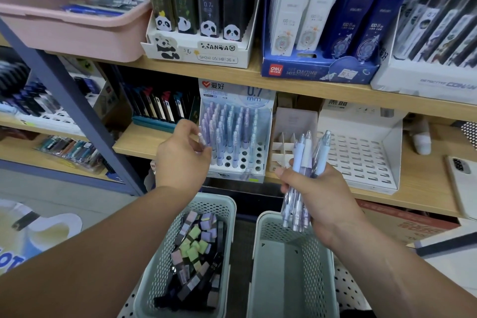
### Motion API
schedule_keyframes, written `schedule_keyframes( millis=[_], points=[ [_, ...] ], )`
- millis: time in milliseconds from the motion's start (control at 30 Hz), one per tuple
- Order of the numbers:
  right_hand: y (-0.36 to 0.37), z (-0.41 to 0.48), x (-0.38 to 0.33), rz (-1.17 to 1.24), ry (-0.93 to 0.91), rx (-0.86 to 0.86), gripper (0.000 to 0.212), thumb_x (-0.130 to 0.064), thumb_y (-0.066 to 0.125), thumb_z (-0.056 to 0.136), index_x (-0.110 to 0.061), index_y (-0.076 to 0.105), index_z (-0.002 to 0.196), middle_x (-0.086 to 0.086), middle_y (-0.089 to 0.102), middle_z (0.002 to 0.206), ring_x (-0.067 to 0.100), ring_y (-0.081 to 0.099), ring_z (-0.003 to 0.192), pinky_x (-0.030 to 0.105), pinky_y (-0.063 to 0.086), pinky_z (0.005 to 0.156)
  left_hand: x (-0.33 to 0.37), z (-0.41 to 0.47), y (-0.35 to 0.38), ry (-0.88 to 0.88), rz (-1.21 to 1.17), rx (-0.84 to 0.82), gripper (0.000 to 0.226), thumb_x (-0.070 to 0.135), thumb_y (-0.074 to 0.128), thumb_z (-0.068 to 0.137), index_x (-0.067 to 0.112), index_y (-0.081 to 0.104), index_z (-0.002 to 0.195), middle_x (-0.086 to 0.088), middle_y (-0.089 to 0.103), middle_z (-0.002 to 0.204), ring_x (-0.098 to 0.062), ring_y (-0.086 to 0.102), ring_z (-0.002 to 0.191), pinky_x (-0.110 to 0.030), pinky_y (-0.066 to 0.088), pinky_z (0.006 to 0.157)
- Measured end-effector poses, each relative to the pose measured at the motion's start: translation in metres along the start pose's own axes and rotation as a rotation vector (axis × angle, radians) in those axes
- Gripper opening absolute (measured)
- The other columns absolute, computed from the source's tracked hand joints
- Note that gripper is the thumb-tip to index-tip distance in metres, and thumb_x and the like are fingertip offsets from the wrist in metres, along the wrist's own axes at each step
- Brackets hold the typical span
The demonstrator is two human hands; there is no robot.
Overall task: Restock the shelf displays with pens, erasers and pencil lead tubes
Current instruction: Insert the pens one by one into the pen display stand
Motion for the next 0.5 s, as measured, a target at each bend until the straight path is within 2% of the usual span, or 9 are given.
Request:
schedule_keyframes(
  millis=[100, 167, 367, 500],
  points=[
    [-0.0015, -0.0003, 0.0003, 0.001, 0.006, -0.011, 0.028, -0.017, 0.085, 0.078, -0.008, 0.067, 0.098, 0.005, 0.068, 0.069, 0.013, 0.066, 0.06, 0.028, 0.05, 0.061, 0.0048, -0.0012, 0.0022, 0.117, 0.098, 0.011, 0.041, 0.017, 0.072, 0.088, 0.029, 0.045, 0.116, 0.01, 0.064, 0.074, -0.018, 0.06, 0.066, -0.033, 0.048, 0.062],
    [-0.0026, -0.0013, -0.0001, 0.005, 0.011, -0.014, 0.029, -0.017, 0.085, 0.078, -0.008, 0.067, 0.099, 0.006, 0.068, 0.069, 0.013, 0.066, 0.06, 0.027, 0.05, 0.059, 0.006, -0.0017, 0.0034, 0.167, 0.146, 0.019, 0.041, 0.019, 0.072, 0.089, 0.03, 0.044, 0.117, 0.01, 0.061, 0.076, -0.021, 0.058, 0.065, -0.035, 0.048, 0.061],
    [-0.0043, -0.0026, -0.0012, 0.024, 0.015, -0.028, 0.029, -0.017, 0.085, 0.078, -0.008, 0.067, 0.099, 0.006, 0.069, 0.071, 0.013, 0.066, 0.062, 0.02, 0.051, 0.053, 0.0099, 0.0035, 0.0025, 0.296, 0.211, 0.074, 0.038, 0.022, 0.078, 0.086, 0.019, 0.068, 0.123, 0.008, 0.053, 0.078, -0.014, 0.05, 0.065, -0.027, 0.04, 0.064],
    [-0.002, -0.0013, 0.0003, 0.018, 0.027, -0.05, 0.035, -0.02, 0.088, 0.075, -0.011, 0.069, 0.104, 0.005, 0.075, 0.079, 0.018, 0.072, 0.071, 0.04, 0.06, 0.077, 0.0092, 0.0032, 0.0059, 0.336, 0.297, 0.052, 0.043, 0.029, 0.075, 0.089, 0.02, 0.066, 0.13, 0.006, 0.044, 0.073, -0.018, 0.043, 0.056, -0.027, 0.037, 0.056]
  ],
)
Point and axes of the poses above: each hand's wrist, its own z-axis towards the middle knuckle, its own y-axis out of the palm, x = y × z, the point moved 6 cm from there along z, towards the middle knuckle
